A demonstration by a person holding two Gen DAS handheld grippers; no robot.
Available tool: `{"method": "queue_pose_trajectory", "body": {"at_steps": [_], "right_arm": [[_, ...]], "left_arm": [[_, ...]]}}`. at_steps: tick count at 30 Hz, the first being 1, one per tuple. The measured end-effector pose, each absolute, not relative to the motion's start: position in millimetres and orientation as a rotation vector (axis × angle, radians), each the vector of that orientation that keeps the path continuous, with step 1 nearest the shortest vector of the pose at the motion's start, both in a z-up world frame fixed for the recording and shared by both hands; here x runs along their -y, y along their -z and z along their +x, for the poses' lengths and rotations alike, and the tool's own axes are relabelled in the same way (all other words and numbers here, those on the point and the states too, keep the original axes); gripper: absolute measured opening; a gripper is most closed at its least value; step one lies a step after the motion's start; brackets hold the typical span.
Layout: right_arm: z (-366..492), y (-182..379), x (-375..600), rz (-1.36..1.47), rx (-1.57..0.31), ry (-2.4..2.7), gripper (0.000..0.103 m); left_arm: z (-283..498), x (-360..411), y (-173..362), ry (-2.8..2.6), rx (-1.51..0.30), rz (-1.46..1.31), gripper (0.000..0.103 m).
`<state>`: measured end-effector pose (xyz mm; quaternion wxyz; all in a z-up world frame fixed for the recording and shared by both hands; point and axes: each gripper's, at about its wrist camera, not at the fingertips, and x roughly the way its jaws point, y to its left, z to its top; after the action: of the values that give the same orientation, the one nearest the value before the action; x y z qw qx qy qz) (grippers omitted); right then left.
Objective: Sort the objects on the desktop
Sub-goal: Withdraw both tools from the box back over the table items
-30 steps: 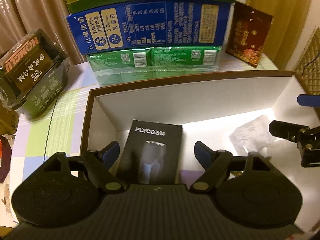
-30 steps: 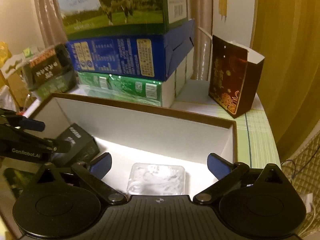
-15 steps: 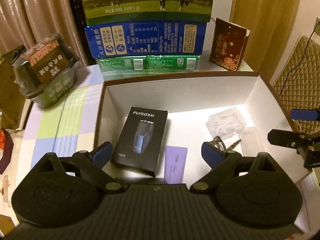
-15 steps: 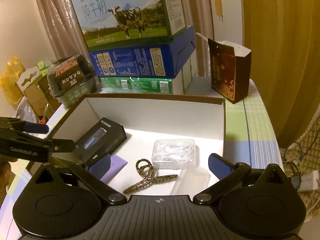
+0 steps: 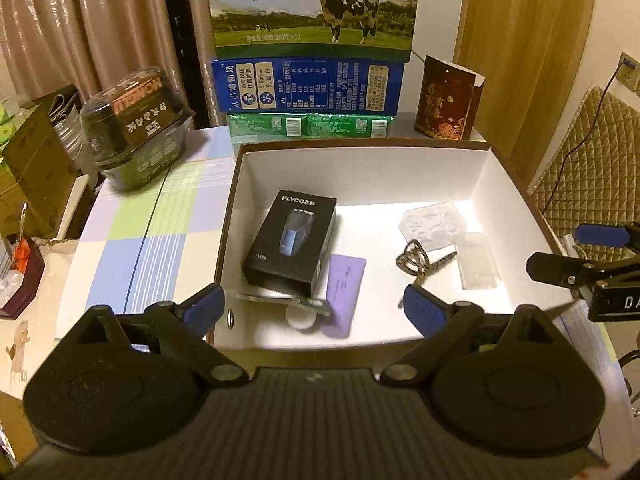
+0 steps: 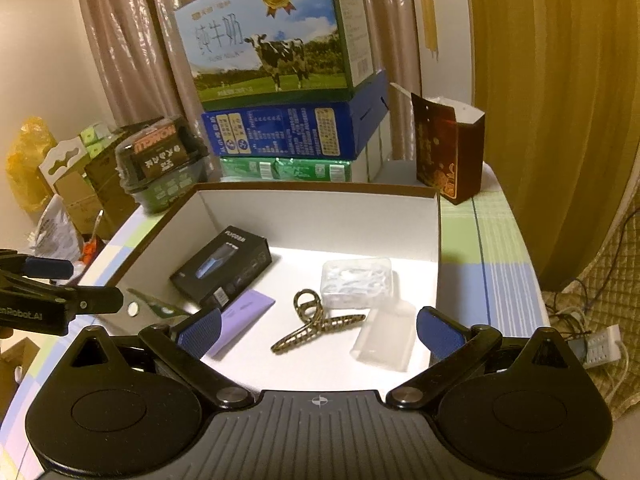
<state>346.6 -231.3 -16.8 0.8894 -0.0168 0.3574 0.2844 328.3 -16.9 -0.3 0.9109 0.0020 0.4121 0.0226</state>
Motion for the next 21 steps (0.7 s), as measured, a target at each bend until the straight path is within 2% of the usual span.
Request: {"method": "queue_pose_trajectory", "body": {"at_steps": [21], "right_arm": [[260.3,10.5,255.7,-0.089,-0.733,-0.683,0.101]], "left_arm": [[219.6,51.9,1.3,-0.108,-0.865,-0.027,0.094]]}}
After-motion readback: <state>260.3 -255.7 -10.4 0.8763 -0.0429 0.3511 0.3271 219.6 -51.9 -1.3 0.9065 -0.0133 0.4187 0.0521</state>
